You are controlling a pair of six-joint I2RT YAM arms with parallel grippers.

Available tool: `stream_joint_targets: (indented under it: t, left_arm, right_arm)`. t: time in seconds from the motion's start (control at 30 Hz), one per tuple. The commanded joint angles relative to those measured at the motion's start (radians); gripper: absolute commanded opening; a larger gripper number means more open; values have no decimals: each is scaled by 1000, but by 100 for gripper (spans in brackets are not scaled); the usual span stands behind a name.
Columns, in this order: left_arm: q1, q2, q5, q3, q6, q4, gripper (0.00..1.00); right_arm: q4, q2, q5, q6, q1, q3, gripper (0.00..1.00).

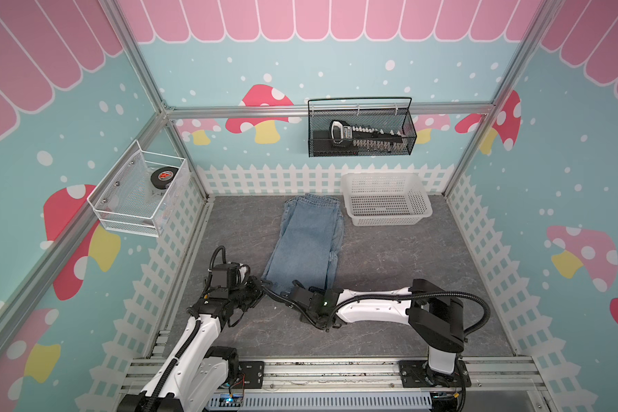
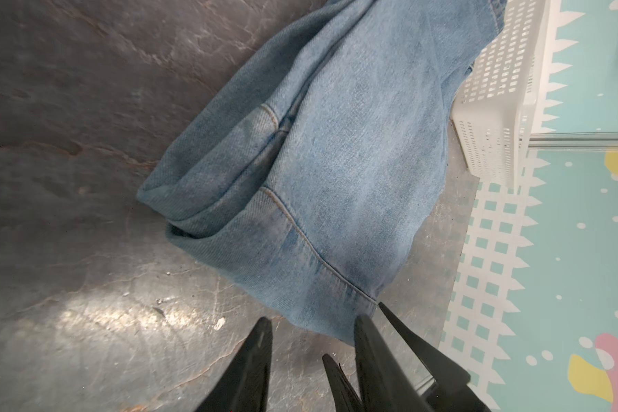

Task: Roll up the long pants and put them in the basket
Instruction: Roll the long pant at the center of the board.

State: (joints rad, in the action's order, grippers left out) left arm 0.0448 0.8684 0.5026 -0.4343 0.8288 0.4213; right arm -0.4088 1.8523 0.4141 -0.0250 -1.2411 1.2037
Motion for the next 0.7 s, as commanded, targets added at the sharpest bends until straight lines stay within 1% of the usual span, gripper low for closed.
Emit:
stream_joint_targets:
  t: [0.0,0.17,0.3,0.43,0.47,0.5,0.53,0.6,0.63,0.67]
  left_arm:
    - [-10,-12,33,6,18,-16,40]
    - [-31,-20,71,3,32,-18,40]
    - [-51,-42,95,0,42,-16,40]
    - [-71,-46,129,-2,47,-11,40]
    - [-76,-46,137,-2,47,-12,40]
    - [-82,-47,145,-2,49,-11,40]
    - [-88,-48,151,-3,50,-10,40]
    - [-98,-48,155,-3,53,-11,40]
    - [-101,-46,156,-3,53,-11,40]
    - [-102,-43,153,-2,53,-14,40]
  right_arm:
    - [13,-22,36,-29,-11,17,73]
    - [17,64,37,-68,-11,42,73]
    - [73,137,44,-105,-8,33,73]
    - [109,179,28,-112,11,33,73]
    - [114,187,27,-110,19,31,72]
    - [114,192,19,-107,27,30,68]
    - [114,198,6,-106,33,27,61]
    - [111,197,-37,-104,45,17,26]
    - [107,192,-58,-104,47,11,16]
    - [104,182,-87,-102,49,4,8]
